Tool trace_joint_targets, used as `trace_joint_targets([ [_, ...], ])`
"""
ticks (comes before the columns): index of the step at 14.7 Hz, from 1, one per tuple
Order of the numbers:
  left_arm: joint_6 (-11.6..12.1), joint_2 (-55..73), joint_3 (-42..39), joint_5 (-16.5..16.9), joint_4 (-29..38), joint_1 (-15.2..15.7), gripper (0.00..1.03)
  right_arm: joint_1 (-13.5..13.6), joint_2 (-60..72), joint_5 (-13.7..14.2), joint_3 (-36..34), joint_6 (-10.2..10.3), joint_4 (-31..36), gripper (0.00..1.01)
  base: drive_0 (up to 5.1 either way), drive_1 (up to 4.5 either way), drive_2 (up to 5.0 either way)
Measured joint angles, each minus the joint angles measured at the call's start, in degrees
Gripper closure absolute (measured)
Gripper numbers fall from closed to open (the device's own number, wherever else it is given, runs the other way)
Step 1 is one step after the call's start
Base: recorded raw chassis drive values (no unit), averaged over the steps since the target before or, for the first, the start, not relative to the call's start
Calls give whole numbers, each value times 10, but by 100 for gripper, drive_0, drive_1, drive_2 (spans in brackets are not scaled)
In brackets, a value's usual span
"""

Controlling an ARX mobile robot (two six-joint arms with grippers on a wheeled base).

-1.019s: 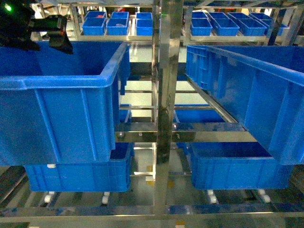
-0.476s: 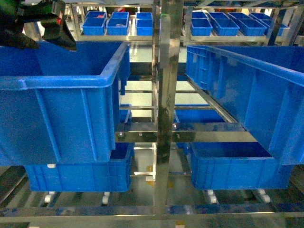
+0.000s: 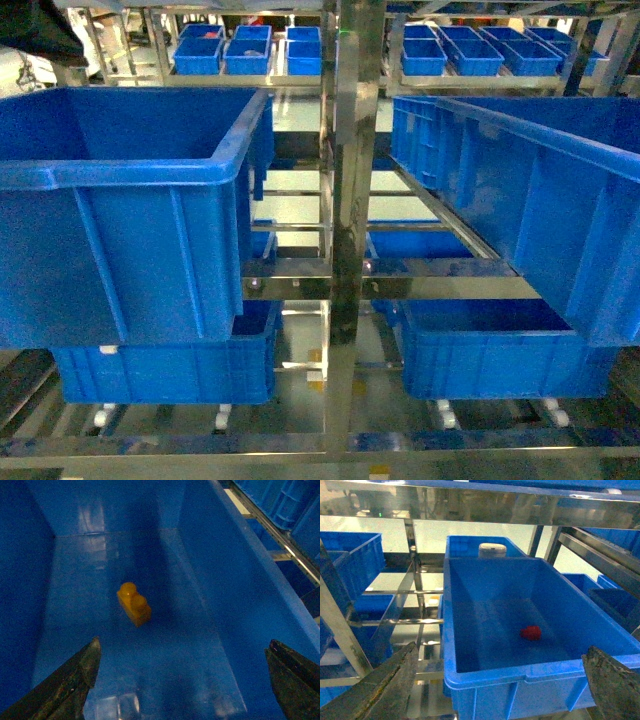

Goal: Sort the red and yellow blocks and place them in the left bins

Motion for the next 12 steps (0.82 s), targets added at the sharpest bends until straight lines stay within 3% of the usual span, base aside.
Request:
trace_joint_targets([
  [3, 3, -60, -30, -14, -1, 5, 5, 0, 0, 0, 0, 0, 0, 3, 0, 0, 0],
  [8, 48, -89, -35, -28, -32, 29, 5, 0, 0, 0, 0, 0, 0, 3, 0, 0, 0],
  [10, 40, -111, -56, -26, -24, 37, 5, 0, 0, 0, 0, 0, 0, 3, 0, 0, 0],
  [12, 0, -114, -70, -29, 36, 33, 5, 0, 0, 0, 0, 0, 0, 3, 0, 0, 0],
])
